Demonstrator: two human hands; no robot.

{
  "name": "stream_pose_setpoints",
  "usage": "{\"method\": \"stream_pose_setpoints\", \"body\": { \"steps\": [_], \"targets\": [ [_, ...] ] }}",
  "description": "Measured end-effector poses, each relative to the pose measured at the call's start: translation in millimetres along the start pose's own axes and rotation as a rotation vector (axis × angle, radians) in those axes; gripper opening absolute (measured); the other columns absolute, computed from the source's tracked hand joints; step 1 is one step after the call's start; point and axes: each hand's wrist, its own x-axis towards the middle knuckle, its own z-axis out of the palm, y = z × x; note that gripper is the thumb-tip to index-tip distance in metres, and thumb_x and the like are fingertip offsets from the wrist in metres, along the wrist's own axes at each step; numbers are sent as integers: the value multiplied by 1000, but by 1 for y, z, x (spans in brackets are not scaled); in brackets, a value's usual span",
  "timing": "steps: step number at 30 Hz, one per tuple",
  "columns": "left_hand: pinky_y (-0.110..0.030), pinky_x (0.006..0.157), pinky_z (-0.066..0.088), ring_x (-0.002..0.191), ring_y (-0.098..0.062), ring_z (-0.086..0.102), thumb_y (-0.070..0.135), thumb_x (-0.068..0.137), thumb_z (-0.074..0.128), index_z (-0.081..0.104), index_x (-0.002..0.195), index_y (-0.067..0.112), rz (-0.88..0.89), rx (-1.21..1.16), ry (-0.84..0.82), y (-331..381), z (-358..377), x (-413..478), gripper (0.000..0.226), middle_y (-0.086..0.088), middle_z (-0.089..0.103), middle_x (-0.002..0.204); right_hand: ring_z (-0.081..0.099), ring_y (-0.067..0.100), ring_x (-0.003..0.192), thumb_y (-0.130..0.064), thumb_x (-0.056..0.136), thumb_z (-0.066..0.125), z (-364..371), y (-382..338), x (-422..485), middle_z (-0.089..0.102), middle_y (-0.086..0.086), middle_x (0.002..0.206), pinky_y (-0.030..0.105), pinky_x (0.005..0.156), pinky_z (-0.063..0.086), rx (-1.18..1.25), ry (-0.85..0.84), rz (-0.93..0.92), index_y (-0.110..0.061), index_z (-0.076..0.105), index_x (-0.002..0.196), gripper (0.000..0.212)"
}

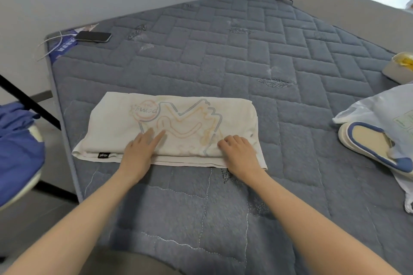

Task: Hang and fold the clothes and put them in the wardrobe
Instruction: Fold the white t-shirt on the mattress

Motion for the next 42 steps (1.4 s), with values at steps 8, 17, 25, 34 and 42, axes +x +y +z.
{"method": "stream_pose_setpoints", "body": {
  "steps": [8,17,25,34,42],
  "targets": [
    [-48,112,18,144,-36,8,-3,93,35,-19,147,34,-186,225,-151,-49,3,1,85,-8,-10,158,53,29,82,7,74,56,-14,-2,5,58,12,90,37,63,37,-33,62,-13,-6,59,93,24],
    [-39,115,13,147,-25,1,-9,88,38,-13,149,32,-128,214,-130,-66,0,-17,89,-5,-5,159,53,25,59,6,48,77,-17,-1,-4,55,4,66,33,51,43,-159,228,-57,-11,61,70,32],
    [-49,115,8,145,-37,-2,-10,85,37,-13,147,38,-211,23,-263,-59,3,-23,93,-8,-15,158,42,24,99,-17,69,53,5,-2,-13,46,0,105,33,70,25,-56,-213,111,-19,43,104,37],
    [-49,117,4,146,-25,-5,17,98,27,1,152,20,-114,-248,-80,7,-9,22,60,0,-8,159,36,22,131,-15,91,42,1,-73,43,42,3,142,32,105,25,321,82,100,-14,46,134,44],
    [-40,118,-2,146,-18,-7,23,103,18,-3,151,16,-108,-295,-7,8,14,75,53,2,-9,159,-2,20,148,-10,98,25,24,-92,120,6,2,160,38,117,-4,355,-12,88,-13,9,152,56]
  ]
}}
